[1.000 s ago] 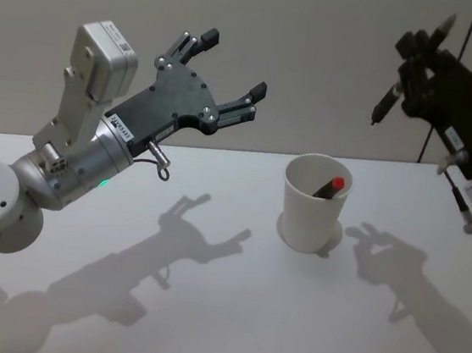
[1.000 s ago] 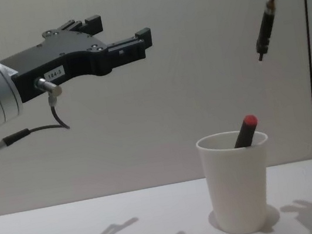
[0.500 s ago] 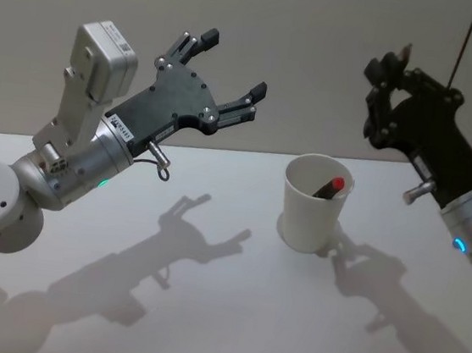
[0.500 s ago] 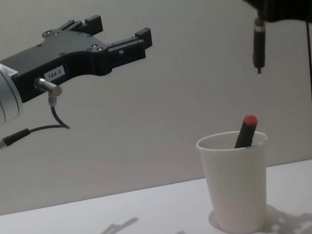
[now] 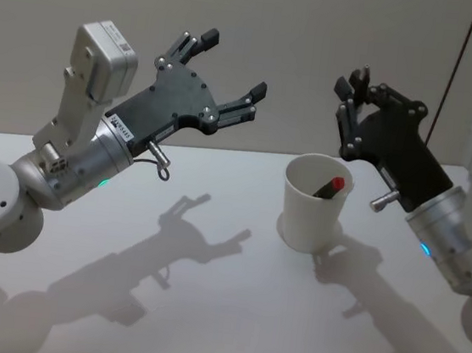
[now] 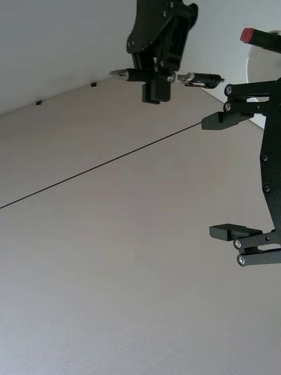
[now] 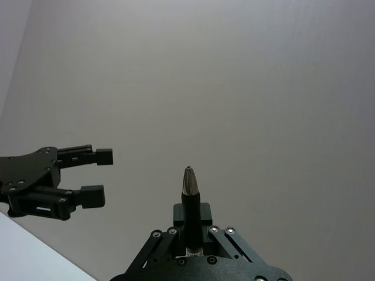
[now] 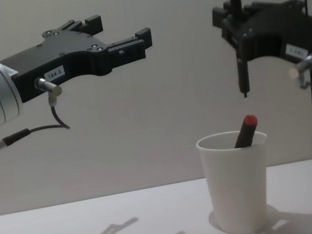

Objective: Place the pen into the pen holder.

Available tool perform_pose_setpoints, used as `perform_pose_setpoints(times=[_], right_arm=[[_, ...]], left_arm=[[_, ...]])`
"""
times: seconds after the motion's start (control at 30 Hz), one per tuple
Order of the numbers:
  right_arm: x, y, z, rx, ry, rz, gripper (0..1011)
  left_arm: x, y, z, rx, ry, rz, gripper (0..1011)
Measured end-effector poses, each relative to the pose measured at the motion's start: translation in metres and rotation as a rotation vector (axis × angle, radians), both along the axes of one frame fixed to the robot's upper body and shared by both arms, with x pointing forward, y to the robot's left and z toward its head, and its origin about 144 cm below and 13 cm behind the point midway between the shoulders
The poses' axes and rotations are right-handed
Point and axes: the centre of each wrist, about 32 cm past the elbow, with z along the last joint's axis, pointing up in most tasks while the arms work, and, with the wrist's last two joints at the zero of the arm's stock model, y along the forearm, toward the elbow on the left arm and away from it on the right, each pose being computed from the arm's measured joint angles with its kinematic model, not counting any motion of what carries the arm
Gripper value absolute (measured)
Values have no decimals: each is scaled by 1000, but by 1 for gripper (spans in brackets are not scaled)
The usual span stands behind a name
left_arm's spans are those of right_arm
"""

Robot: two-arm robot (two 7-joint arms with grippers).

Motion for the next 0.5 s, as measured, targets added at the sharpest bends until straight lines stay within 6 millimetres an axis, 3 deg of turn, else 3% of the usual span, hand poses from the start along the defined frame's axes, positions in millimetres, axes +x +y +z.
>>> perform_pose_setpoints(times=[0.5], right_arm=[[12,11,-11,40,102,26,124]], left_arm=[[0,0,0,0,0,0,1001]])
